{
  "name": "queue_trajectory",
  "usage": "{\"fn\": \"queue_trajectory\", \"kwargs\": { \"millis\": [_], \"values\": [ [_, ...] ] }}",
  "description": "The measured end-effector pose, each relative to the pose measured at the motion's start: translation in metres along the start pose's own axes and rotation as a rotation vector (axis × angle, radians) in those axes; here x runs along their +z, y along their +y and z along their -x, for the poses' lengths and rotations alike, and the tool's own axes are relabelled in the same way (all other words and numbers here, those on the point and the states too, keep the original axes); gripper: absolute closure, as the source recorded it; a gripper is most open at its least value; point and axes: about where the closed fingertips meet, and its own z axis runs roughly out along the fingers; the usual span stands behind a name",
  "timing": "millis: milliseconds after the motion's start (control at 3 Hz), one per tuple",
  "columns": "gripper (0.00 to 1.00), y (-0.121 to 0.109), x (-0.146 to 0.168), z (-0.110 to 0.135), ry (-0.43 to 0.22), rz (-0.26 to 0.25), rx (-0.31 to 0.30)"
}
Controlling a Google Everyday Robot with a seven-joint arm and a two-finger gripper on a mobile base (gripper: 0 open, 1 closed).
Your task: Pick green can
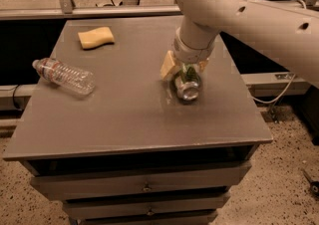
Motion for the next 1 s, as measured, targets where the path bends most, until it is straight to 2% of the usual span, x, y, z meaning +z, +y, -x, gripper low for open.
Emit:
{"fn": "queue_trajectory", "kwargs": {
  "millis": [333,667,1000],
  "values": [
    [0.55,-0.001,0.0,0.0,-0.002,-0.008,0.009],
    [0.78,0.001,-0.008,0.004,-0.053,0.02,-0.016],
    [1.0,0.004,-0.036,0.029,-0.236,0.149,-0.088]
  ]
}}
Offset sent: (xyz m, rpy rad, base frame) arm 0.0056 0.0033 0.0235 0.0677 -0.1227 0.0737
